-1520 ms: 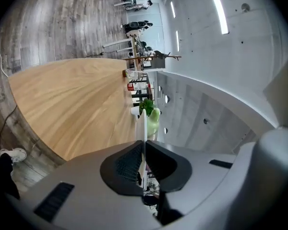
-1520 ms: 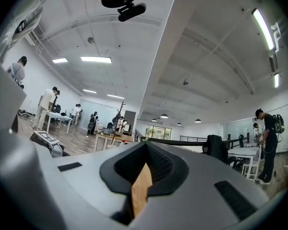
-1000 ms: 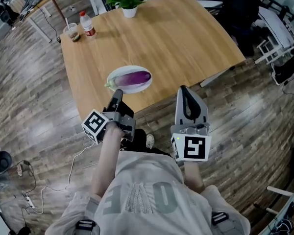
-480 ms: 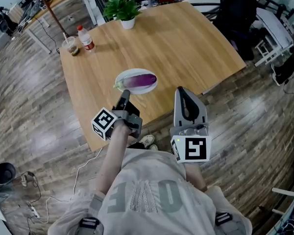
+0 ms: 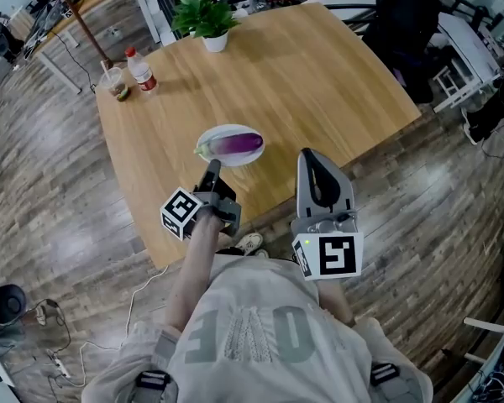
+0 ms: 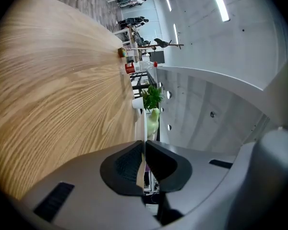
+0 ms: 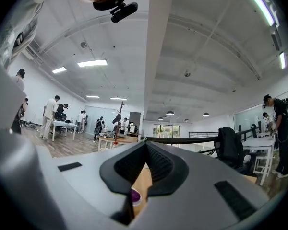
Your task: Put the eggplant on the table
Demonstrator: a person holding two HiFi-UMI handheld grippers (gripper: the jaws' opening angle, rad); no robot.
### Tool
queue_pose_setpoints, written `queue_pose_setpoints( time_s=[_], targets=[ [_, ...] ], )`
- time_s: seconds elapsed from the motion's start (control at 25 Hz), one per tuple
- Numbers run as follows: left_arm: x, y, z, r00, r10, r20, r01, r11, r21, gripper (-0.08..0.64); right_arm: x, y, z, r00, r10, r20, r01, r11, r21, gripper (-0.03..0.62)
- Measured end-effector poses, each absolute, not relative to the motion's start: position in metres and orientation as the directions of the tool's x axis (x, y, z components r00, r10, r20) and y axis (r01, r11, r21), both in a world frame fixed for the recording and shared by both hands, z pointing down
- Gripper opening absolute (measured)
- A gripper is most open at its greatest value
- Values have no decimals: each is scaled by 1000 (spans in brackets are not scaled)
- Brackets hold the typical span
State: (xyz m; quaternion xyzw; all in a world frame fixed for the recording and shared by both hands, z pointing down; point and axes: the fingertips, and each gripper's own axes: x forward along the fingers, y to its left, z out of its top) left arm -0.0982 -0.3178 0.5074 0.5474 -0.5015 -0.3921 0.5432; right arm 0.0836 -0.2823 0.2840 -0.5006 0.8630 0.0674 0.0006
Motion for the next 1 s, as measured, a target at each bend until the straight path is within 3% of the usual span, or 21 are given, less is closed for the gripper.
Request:
queue_pose_setpoints(
  time_s=[1.0],
  targets=[
    [-96,-324,584,233,-941,247,-130,222,966,21,92,-294,304,-434,-901,-1,-896,432,105,17]
  ],
)
